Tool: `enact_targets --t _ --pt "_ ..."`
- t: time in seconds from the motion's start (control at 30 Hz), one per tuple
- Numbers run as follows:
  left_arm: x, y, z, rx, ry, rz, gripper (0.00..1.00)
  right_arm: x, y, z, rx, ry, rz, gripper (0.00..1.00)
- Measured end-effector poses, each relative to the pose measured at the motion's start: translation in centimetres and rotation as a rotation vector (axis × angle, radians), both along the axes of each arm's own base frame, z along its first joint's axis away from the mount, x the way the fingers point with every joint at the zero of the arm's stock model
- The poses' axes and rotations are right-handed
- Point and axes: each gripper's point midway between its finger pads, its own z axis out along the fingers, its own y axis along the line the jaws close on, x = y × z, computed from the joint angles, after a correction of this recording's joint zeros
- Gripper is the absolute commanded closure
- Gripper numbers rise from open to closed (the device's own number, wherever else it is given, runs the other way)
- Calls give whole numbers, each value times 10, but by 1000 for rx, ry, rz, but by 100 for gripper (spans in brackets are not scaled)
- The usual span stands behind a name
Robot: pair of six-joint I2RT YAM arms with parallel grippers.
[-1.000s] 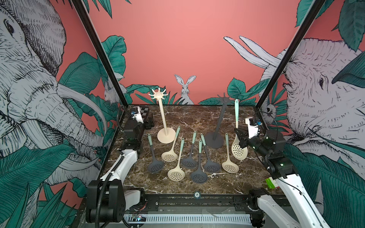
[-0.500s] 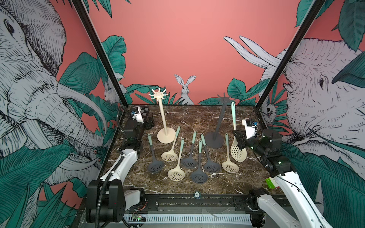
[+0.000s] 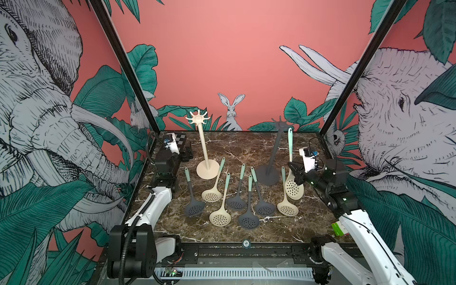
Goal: Hang the skimmer on the kitchen utensil rack
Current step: Hang the skimmer on the rack, then pick up the skimmer from the center of the board.
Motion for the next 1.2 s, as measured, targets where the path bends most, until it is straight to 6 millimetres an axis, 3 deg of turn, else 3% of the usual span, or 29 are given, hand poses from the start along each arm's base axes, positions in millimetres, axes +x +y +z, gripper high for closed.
enact_targets --t 0.23,0.37,0.57,0.8,1.07,1.2 --pt "0 0 0 0 0 0 13 2 -3 -11 3 19 -26 64" --pt "0 0 0 0 0 0 13 0 -10 -24 -1 65 -71 57" --pt "0 0 0 0 0 1 13 -1 -30 -39 10 151 -208 58" --pt "-1 0 -2 -5 -1 2 13 -1 -56 -99 -15 418 -418 61" --pt "4 0 -9 -17 -2 -1 13 -1 -53 -193 -27 753 -502 65" --pt "6 -1 -15 -25 9 -2 13 -1 -49 -220 -15 846 -515 66"
